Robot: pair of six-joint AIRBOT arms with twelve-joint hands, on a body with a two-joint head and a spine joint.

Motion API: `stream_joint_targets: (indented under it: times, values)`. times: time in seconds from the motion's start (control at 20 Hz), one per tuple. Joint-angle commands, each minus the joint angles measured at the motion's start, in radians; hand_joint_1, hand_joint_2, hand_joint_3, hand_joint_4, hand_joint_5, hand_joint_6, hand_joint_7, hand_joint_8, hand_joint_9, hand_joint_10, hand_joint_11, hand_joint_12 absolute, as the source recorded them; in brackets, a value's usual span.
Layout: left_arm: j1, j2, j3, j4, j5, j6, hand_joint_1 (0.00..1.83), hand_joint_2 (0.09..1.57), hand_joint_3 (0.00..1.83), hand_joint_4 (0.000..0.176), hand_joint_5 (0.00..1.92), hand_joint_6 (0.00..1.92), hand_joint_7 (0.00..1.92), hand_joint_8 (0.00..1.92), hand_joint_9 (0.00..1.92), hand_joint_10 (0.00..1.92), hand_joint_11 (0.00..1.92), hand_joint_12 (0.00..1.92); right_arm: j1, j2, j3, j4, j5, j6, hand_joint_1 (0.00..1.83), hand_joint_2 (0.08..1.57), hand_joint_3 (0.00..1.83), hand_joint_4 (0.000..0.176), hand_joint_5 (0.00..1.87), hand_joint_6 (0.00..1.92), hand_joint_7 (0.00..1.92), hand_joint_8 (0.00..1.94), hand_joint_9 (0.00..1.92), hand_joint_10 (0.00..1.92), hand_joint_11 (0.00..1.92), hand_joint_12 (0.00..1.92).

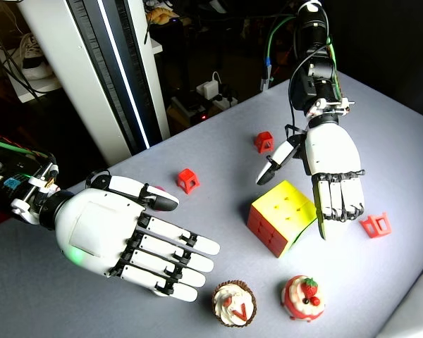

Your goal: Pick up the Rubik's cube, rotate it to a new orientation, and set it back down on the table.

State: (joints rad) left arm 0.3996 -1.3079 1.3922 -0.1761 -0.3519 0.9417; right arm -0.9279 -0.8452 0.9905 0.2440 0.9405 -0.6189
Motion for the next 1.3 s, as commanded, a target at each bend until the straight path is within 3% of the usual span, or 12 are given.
stream_joint_targets:
  times: [0.0, 0.1, 0.25, 0.45, 0.6, 0.7, 0.75, 0.8, 0.9, 0.95, 1.05, 1.25]
  values:
    - [-0.015, -0.003, 0.009, 0.000, -0.102, -0.004, 0.54, 0.71, 0.00, 0.004, 0.00, 0.00, 0.21, 0.03, 0.00, 1.12, 0.05, 1.92, 0.002, 0.001, 0.004, 0.009, 0.117, 0.006, 0.41, 1.32, 0.00, 0.000, 0.00, 0.00, 0.00, 0.00, 0.00, 0.00, 0.00, 0.00]
    - [-0.015, -0.019, 0.024, -0.002, -0.089, -0.004, 0.55, 0.70, 0.00, 0.000, 0.00, 0.00, 0.08, 0.57, 0.00, 1.40, 0.15, 1.92, -0.001, -0.001, 0.006, 0.010, 0.117, 0.006, 0.41, 1.32, 0.00, 0.000, 0.00, 0.00, 0.00, 0.00, 0.00, 0.00, 0.00, 0.00]
    - [-0.016, -0.037, 0.043, -0.004, -0.070, -0.003, 0.59, 0.74, 0.01, 0.000, 0.00, 0.00, 0.09, 0.19, 0.00, 0.84, 0.00, 1.82, -0.002, -0.002, 0.006, 0.011, 0.115, 0.006, 0.39, 1.32, 0.00, 0.005, 0.00, 0.00, 0.00, 0.00, 0.00, 0.00, 0.00, 0.00]
    - [-0.012, -0.048, 0.059, -0.008, -0.051, -0.002, 0.67, 0.78, 0.01, 0.004, 0.03, 0.00, 0.17, 0.07, 0.00, 0.72, 0.00, 1.79, -0.002, -0.003, 0.007, 0.011, 0.115, 0.006, 0.39, 1.32, 0.00, 0.002, 0.00, 0.00, 0.00, 0.00, 0.00, 0.00, 0.00, 0.00]
    - [-0.009, -0.048, 0.060, -0.009, -0.054, 0.002, 1.07, 1.02, 0.02, 0.000, 0.29, 0.05, 0.29, 1.40, 0.31, 1.85, 0.49, 1.92, -0.004, -0.003, 0.007, 0.011, 0.115, 0.006, 0.37, 1.32, 0.00, 0.011, 0.00, 0.00, 0.00, 0.00, 0.00, 0.00, 0.00, 0.00]
    - [-0.008, -0.049, 0.060, -0.010, -0.054, 0.005, 1.09, 1.08, 0.01, 0.000, 0.92, 0.72, 0.52, 1.20, 0.26, 1.63, 0.24, 1.92, -0.006, -0.003, 0.007, 0.011, 0.116, 0.006, 0.37, 1.32, 0.00, 0.018, 0.00, 0.00, 0.00, 0.00, 0.00, 0.00, 0.00, 0.00]
    - [-0.007, -0.050, 0.060, -0.011, -0.055, 0.006, 1.20, 1.14, 0.01, 0.000, 1.07, 0.73, 0.67, 1.42, 0.27, 1.81, 0.27, 1.92, -0.007, -0.004, 0.007, 0.011, 0.116, 0.006, 0.37, 1.32, 0.00, 0.011, 0.00, 0.00, 0.00, 0.00, 0.00, 0.00, 0.00, 0.00]
    - [-0.005, -0.052, 0.060, -0.016, -0.054, 0.008, 1.18, 1.09, 0.00, 0.000, 1.05, 0.84, 0.81, 1.72, 0.75, 1.90, 0.87, 1.92, -0.008, -0.004, 0.007, 0.012, 0.117, 0.006, 0.37, 1.33, 0.00, 0.010, 0.00, 0.00, 0.00, 0.00, 0.00, 0.00, 0.00, 0.00]
    - [-0.003, -0.052, 0.060, -0.019, -0.059, 0.008, 1.16, 1.12, 0.00, 0.000, 0.96, 1.01, 0.97, 1.84, 1.10, 1.92, 1.24, 1.92, -0.009, -0.004, 0.007, 0.012, 0.119, 0.006, 0.38, 1.33, 0.00, 0.000, 0.00, 0.00, 0.00, 0.00, 0.00, 0.00, 0.00, 0.00]
    - [-0.002, -0.051, 0.058, -0.019, -0.065, 0.008, 1.21, 1.16, 0.02, 0.000, 0.85, 1.16, 0.85, 1.44, 0.89, 1.92, 1.03, 1.92, -0.010, -0.004, 0.007, 0.013, 0.121, 0.006, 0.39, 1.33, 0.00, 0.000, 0.00, 0.00, 0.00, 0.00, 0.00, 0.00, 0.00, 0.00]
    - [0.000, -0.045, 0.054, -0.019, -0.082, -0.002, 1.16, 1.11, 0.00, 0.000, 0.99, 0.96, 0.74, 1.90, 0.78, 1.92, 0.94, 1.92, -0.011, -0.004, 0.007, 0.013, 0.122, 0.006, 0.41, 1.33, 0.00, 0.021, 0.00, 0.00, 0.00, 0.00, 0.00, 0.00, 0.00, 0.00]
    - [0.007, -0.020, 0.033, -0.017, -0.122, -0.009, 1.20, 1.20, 0.01, 0.000, 0.96, 0.88, 0.62, 1.74, 0.53, 1.92, 0.65, 1.92, -0.011, -0.004, 0.007, 0.013, 0.127, 0.006, 0.39, 1.33, 0.00, 0.017, 0.00, 0.00, 0.00, 0.00, 0.00, 0.00, 0.00, 0.00]
